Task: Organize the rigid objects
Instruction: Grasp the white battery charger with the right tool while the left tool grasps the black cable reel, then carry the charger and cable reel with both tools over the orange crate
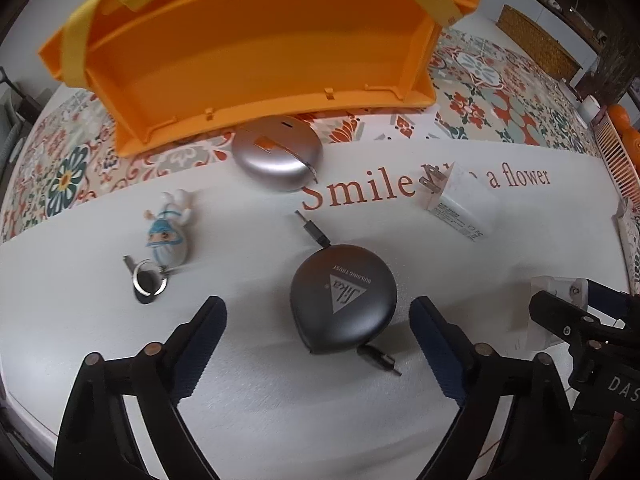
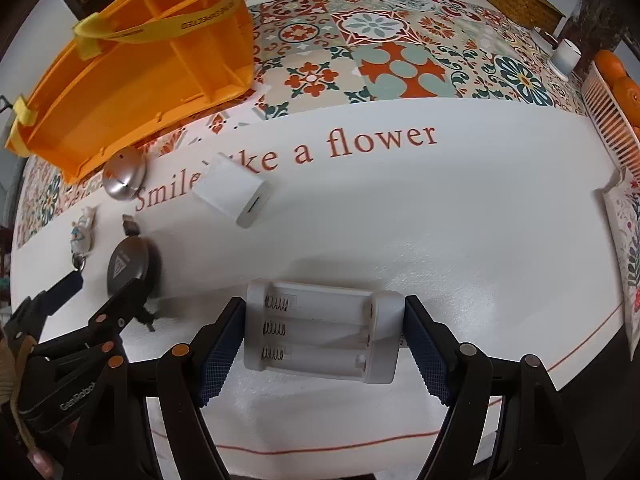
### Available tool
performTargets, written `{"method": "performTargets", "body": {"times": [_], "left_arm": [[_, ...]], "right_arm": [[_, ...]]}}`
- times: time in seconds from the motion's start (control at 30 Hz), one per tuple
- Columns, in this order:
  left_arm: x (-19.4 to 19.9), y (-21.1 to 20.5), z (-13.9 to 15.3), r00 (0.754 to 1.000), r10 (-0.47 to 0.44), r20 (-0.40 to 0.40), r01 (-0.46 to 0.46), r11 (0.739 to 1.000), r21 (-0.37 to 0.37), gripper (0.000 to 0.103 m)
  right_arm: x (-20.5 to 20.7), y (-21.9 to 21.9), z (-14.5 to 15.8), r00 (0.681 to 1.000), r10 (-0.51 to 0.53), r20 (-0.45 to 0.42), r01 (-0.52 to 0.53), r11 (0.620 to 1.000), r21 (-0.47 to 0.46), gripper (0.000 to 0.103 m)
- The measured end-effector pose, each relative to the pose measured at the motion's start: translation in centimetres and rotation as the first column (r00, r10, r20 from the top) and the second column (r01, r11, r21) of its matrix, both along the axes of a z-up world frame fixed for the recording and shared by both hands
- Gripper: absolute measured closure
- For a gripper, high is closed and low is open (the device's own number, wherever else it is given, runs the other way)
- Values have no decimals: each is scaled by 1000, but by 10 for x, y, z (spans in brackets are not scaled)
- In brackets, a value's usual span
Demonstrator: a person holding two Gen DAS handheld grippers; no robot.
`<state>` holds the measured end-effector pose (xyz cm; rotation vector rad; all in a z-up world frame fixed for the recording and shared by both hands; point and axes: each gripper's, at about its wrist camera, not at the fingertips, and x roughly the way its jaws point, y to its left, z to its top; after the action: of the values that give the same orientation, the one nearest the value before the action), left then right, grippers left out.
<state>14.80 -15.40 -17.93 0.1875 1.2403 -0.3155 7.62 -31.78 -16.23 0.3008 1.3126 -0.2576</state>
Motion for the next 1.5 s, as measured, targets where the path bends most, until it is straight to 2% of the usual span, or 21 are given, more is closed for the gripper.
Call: {"method": "performTargets", "body": {"times": [0.33, 0.4, 0.6, 0.77, 0.97, 1.5], "left_arm": [[9, -6, -12, 1000, -6, -26, 6, 1000, -14, 37], [10, -7, -11, 1000, -13, -22, 12, 1000, -21, 48], [11, -4, -10, 999, -13, -30, 13, 1000, -20, 48], [7, 7, 3, 1000, 3, -15, -3, 999, -34, 48], [7, 23, 30, 999, 35, 19, -33, 998, -60, 48], [18, 61, 102, 983, 105, 151, -88, 989, -115, 48]], "right_arm": [[11, -4, -8, 1000, -1, -13, 1, 1000, 6, 25], [13, -4, -8, 1000, 1, -13, -1, 1000, 5, 25], [17, 0, -5, 1000, 11, -10, -11, 1000, 6, 25], [16, 6, 3, 1000, 23, 5, -23, 1000, 9, 25], [16, 15, 21, 999, 39, 36, -39, 999, 17, 25], [40, 44, 84, 977, 99, 187, -102, 995, 9, 25]]}}
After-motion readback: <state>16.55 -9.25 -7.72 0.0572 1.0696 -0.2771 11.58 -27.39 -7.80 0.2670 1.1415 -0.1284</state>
